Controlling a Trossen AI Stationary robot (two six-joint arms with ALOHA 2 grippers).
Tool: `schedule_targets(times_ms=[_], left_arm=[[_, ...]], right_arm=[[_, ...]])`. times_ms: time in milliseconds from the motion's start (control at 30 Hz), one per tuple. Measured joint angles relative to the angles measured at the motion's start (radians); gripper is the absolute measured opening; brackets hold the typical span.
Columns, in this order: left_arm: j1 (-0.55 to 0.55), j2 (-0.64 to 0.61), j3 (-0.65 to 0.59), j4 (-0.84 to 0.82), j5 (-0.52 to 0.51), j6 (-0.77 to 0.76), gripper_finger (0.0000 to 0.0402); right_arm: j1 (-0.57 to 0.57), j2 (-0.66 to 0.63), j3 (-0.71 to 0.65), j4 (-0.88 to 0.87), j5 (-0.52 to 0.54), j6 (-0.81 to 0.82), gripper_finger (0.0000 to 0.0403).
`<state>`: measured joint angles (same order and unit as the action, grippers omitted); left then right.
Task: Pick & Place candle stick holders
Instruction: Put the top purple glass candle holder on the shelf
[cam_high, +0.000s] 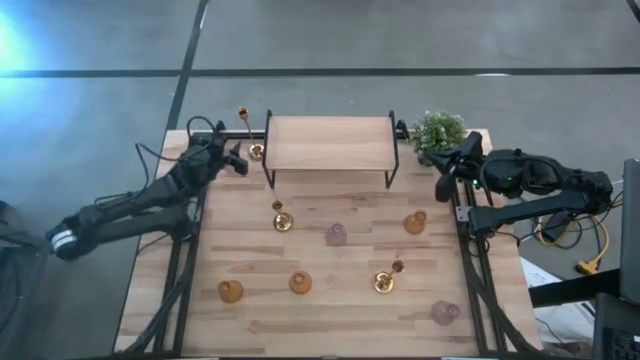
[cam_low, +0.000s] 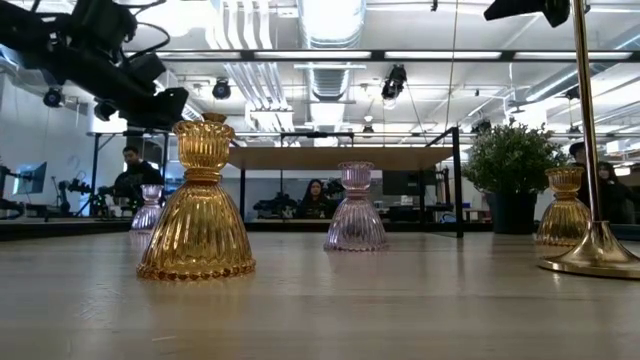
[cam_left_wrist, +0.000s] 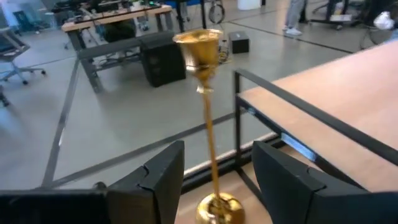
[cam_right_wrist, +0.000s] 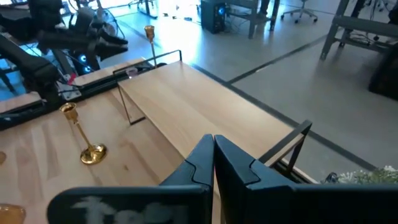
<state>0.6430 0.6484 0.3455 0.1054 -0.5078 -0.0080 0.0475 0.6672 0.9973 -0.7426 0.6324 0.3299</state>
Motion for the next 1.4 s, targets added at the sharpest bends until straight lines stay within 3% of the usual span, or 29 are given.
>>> schedule_targets(times_ms=[267, 433, 800, 933, 1200, 1400], left_arm=[[0.131, 0.066, 0.001, 0.048, 0.174, 0.007, 0.0193], [0.156, 0.086, 0.019, -0.022, 0.261, 0.043, 0.0193], [0.155, 0.047, 0.320, -0.656, 0.264, 0.091, 0.0193], [0.155, 0.046, 0.398, -0.837, 0.326, 0.183, 0.0193], [0.151, 0.034, 0.433, -1.022, 0.588, 0.367, 0.0193], [0.150, 0.031, 0.433, -1.104, 0.601, 0.486, 0.0193]], right_arm=[[0.000, 0.004, -0.014, 0.001, 0.000, 0.007, 0.0008], [0.000, 0.004, -0.008, 0.001, 0.000, 0.008, 0.0008], [0.000, 0.001, -0.003, 0.001, 0.000, 0.003, 0.0008], [0.000, 0.001, -0.003, 0.001, 0.000, 0.002, 0.0008], [0.000, 0.003, -0.003, 0.001, 0.000, 0.000, 0.0008], [0.000, 0.003, -0.003, 0.001, 0.000, 0.000, 0.0008]])
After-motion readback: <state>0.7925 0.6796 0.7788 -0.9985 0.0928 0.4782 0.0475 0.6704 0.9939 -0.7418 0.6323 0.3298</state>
